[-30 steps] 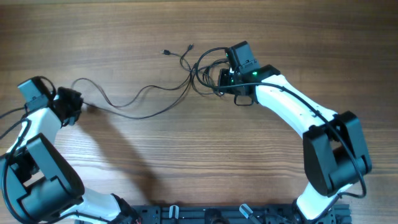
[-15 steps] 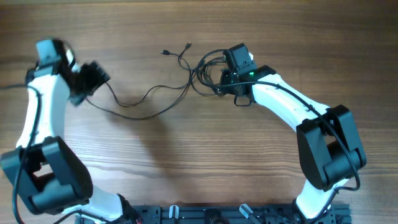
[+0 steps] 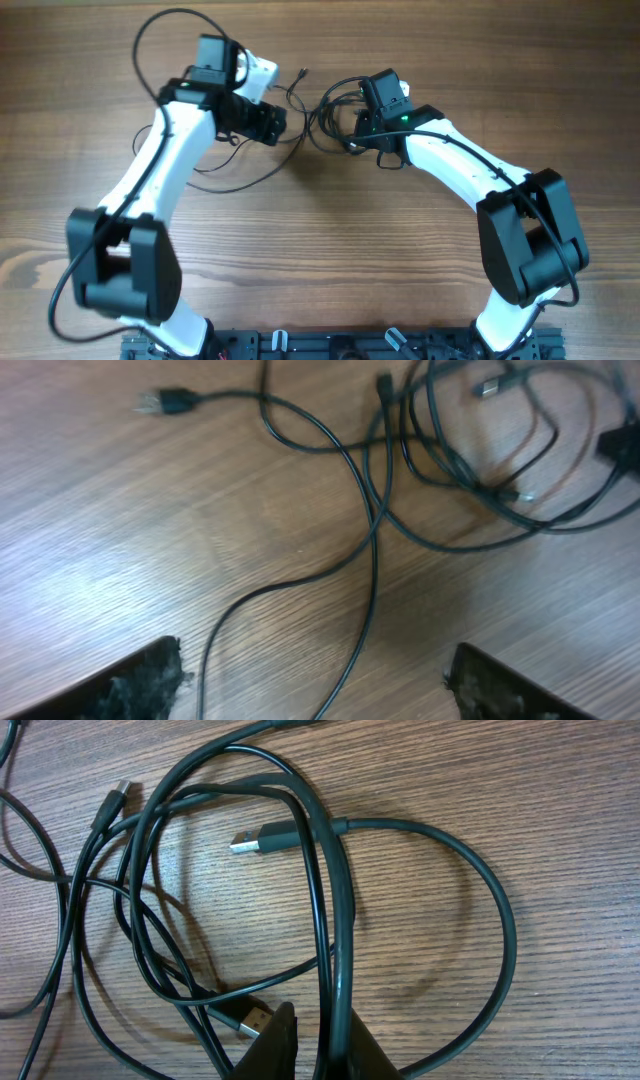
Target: Untangle cables
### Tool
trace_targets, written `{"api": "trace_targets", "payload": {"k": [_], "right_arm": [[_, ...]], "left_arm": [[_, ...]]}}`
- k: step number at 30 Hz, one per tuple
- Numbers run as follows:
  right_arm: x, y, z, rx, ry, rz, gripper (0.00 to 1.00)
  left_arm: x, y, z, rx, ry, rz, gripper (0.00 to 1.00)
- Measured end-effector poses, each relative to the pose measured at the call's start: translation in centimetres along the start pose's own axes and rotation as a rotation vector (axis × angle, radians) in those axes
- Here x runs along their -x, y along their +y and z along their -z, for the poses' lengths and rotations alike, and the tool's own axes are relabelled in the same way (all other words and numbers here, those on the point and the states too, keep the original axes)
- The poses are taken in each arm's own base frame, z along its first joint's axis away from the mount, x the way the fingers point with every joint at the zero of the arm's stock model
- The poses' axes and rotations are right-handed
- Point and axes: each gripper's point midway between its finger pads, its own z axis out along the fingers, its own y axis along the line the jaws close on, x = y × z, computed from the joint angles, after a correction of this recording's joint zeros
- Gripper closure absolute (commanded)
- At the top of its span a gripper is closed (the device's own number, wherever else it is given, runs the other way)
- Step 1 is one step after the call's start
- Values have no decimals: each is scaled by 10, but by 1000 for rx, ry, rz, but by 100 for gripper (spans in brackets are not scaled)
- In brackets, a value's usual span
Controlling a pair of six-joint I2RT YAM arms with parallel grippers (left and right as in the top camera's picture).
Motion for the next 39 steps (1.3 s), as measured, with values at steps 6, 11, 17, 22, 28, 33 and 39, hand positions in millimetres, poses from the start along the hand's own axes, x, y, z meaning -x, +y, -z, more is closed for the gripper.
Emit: {"api": "trace_targets", "payload": {"k": [6,11,17,22,28,33,39], "right_arm": [[0,0,0,0,1,0,85],[0,0,0,0,1,0,85],[0,0,0,0,0,0,85],[0,0,0,0,0,0,85],[0,0,0,0,0,0,85],[0,0,0,0,0,0,85],[0,0,0,1,0,0,85]], "left_arm": [[-18,-9,-54,-18,109,-86,0],[-19,-3,-75,-5,113,-98,0],[-36,-13,-89,-66,168,-120,2],[-44,-24,-95,-106,178,-148,23],[-47,-26,-99,-120,161,-169,63],[-49,-27,-99,-125,164,-154,71],[-49,-31,-99,-138,167,-125,62]]}}
